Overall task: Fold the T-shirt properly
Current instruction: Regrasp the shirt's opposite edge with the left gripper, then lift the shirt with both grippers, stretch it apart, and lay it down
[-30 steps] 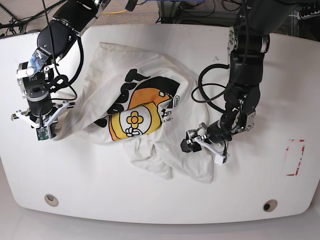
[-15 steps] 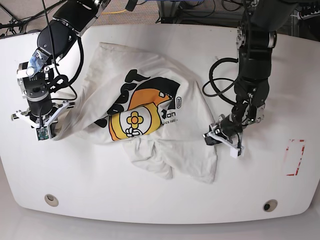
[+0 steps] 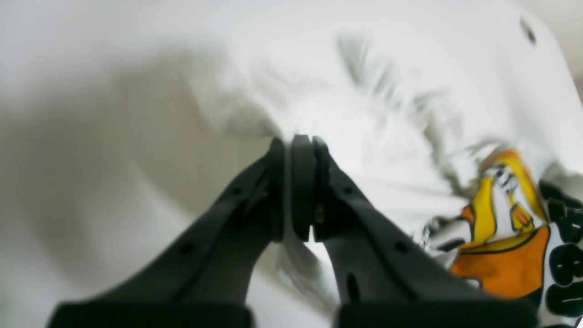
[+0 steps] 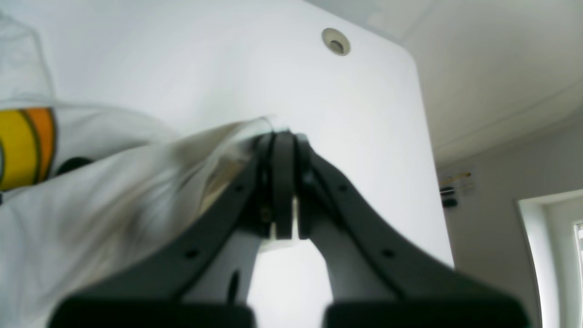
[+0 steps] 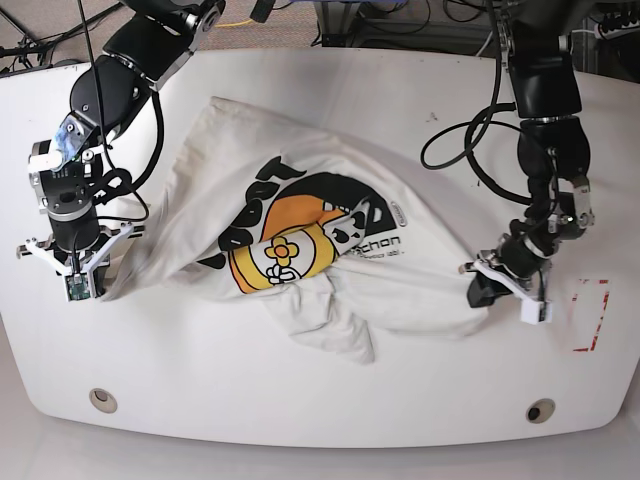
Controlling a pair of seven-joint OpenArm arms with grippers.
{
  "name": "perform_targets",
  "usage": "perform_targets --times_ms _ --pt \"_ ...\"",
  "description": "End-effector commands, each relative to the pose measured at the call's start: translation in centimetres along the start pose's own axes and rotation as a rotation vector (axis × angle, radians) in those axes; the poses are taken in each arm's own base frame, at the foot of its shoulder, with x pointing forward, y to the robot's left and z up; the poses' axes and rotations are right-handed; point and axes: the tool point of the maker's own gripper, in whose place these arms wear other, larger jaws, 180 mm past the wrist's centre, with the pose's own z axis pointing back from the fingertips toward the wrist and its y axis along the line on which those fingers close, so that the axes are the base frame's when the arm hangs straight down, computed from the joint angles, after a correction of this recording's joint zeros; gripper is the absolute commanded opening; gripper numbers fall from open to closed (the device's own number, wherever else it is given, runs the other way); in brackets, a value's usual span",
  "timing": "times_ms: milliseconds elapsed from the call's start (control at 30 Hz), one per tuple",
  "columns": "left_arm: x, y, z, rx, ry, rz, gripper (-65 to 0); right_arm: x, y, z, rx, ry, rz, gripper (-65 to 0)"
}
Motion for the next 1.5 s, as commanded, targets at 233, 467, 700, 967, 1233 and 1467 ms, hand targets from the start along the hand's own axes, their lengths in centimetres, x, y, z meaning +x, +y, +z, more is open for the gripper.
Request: perform_targets --times_ms 233,467,700,967,1233,1467 --pt "9.4 -2.6 7.8 0.039 -0.213 -0.198 -64.0 7.7 -1.8 -2.2 -0.004 -0.171 0.025 -65.0" --pt "15.8 -3.6 10.6 0.067 -0.342 -0.340 -64.0 13.4 -1.5 -3.3 0.026 -0.264 0.094 -65.0" --pt "23.2 -2.1 14.8 0.168 -0.453 -0.377 -63.9 19.6 -3.3 -3.1 -0.001 -0.355 0.183 -65.0" --pt "30.3 -2.6 20.2 0.247 -0.603 -0.486 -63.9 26.0 -7.3 -1.3 -0.088 -0.430 0.241 -65.0" --pt "29.5 -2.6 19.6 0.255 -0.550 -0.533 -63.9 26.2 -9.3 -0.1 -0.151 -0.374 0.258 -65.0" --pt "22.2 -1.2 16.8 0.227 -0.370 -0.523 -63.9 17.6 -6.8 -0.9 -0.120 -0.228 0.270 -65.0"
